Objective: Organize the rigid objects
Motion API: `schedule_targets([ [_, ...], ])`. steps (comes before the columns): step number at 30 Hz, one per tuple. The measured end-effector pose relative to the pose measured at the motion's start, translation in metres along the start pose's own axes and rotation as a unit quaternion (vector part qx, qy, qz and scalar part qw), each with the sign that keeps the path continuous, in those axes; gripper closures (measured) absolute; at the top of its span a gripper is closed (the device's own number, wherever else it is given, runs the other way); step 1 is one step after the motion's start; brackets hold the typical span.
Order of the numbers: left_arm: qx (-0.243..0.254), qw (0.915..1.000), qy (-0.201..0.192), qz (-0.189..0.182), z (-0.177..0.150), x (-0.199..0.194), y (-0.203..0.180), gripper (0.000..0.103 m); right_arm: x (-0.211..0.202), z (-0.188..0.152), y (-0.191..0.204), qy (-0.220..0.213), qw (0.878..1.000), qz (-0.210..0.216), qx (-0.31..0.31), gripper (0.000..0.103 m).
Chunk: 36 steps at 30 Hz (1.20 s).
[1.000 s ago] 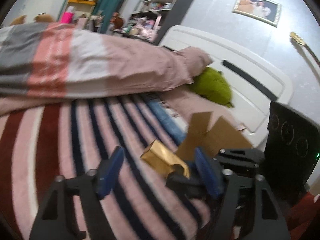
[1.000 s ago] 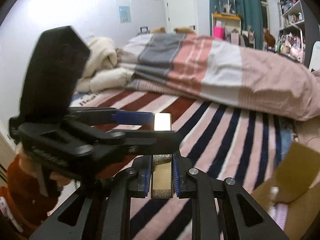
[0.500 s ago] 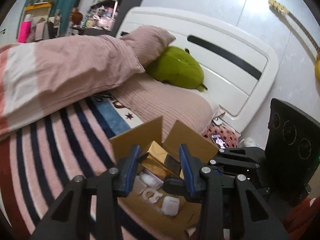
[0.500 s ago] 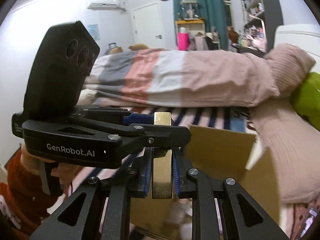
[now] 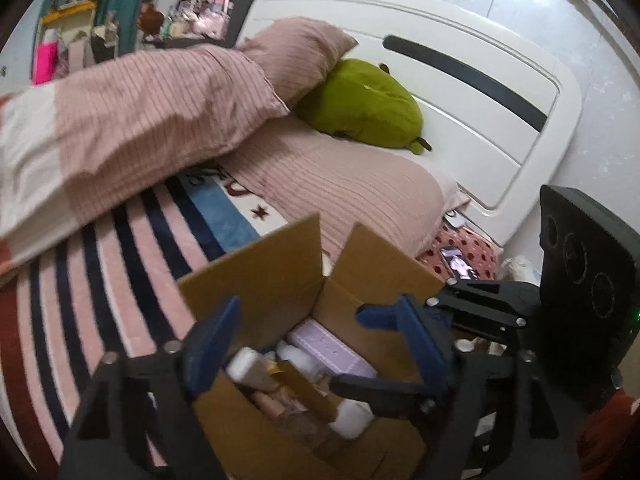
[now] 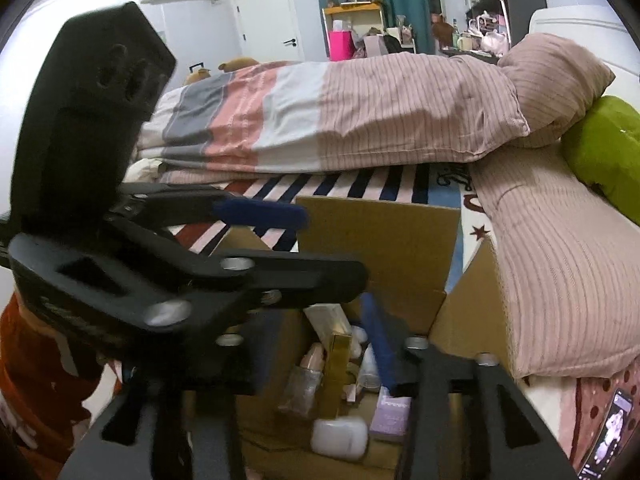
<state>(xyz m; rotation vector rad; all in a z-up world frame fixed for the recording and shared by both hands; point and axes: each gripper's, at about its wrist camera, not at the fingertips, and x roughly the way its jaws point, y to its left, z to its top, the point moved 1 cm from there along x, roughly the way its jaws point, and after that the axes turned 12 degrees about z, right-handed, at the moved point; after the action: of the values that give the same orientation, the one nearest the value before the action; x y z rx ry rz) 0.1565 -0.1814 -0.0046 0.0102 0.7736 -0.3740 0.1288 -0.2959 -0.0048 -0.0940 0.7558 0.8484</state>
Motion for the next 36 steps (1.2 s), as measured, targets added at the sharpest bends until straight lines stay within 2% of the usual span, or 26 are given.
schedule_targets([
  [2, -0.001, 0.9998, -0.008, 0.016, -0.002, -0.009, 0.002, 0.020, -0.001, 0.000, 0.003, 0.000, 1.000, -0.002, -0.007, 0.055],
  [3, -0.005, 0.9995, -0.013, 0.029, -0.003, -0.015, 0.003, 0.016, -0.003, -0.001, 0.006, -0.002, 1.000, 0.001, -0.008, 0.050],
  [6, -0.010, 0.9958, -0.037, 0.082, -0.010, -0.036, 0.007, 0.014, -0.010, -0.001, 0.011, -0.016, 1.000, 0.005, -0.019, 0.032],
  [9, -0.027, 0.9902, -0.057, 0.125, -0.018, -0.056, 0.015, 0.013, -0.016, -0.001, 0.019, -0.026, 0.999, 0.004, -0.037, 0.029],
  [12, -0.049, 0.9811, -0.076, 0.171, -0.031, -0.077, 0.027, 0.013, -0.022, -0.004, 0.026, -0.046, 0.998, 0.014, -0.051, 0.016],
  [16, -0.081, 0.9659, -0.100, 0.225, -0.049, -0.100, 0.045, 0.013, -0.025, -0.007, 0.035, -0.063, 0.995, 0.025, -0.071, 0.015],
  [17, -0.094, 0.9619, -0.101, 0.236, -0.055, -0.105, 0.052, 0.013, -0.025, -0.007, 0.037, -0.066, 0.995, 0.026, -0.074, 0.012],
  [19, -0.113, 0.9574, -0.100, 0.246, -0.064, -0.111, 0.061, 0.013, -0.025, -0.007, 0.041, -0.068, 0.994, 0.030, -0.079, 0.007],
  [24, -0.138, 0.9494, -0.094, 0.266, -0.083, -0.119, 0.078, 0.013, -0.022, -0.007, 0.043, -0.069, 0.994, 0.038, -0.077, 0.007],
  [36, -0.145, 0.9460, -0.087, 0.276, -0.094, -0.125, 0.084, 0.013, -0.019, -0.008, 0.047, -0.070, 0.994, 0.045, -0.069, 0.007],
])
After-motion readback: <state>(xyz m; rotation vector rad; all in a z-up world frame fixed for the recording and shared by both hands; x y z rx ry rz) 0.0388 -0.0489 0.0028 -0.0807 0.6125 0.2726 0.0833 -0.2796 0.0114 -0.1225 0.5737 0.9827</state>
